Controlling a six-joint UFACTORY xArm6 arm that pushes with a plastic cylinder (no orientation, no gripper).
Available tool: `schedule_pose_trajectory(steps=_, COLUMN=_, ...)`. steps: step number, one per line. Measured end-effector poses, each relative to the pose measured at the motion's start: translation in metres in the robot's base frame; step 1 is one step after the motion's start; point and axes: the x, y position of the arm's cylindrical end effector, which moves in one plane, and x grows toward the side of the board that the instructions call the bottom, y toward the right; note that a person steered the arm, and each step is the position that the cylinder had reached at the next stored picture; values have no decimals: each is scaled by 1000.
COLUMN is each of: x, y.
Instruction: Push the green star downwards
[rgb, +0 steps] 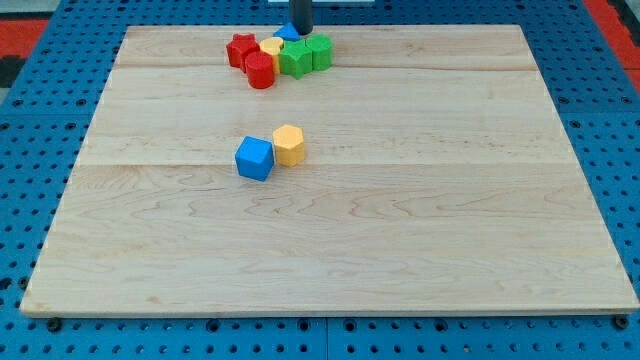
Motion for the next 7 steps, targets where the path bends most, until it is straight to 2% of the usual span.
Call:
schedule_pose_trajectory(steps=1, x=-2, y=12)
schedule_pose_trajectory(steps=3, x=-5, y=-36)
schedule_pose_trajectory(steps=4, x=2, y=-93)
schedule_pose_trajectory(steps=5, x=2, y=-100)
schedule_pose_trajectory(steps=6, x=16, y=-59)
schedule_pose_trajectory(steps=7, x=11, y=0)
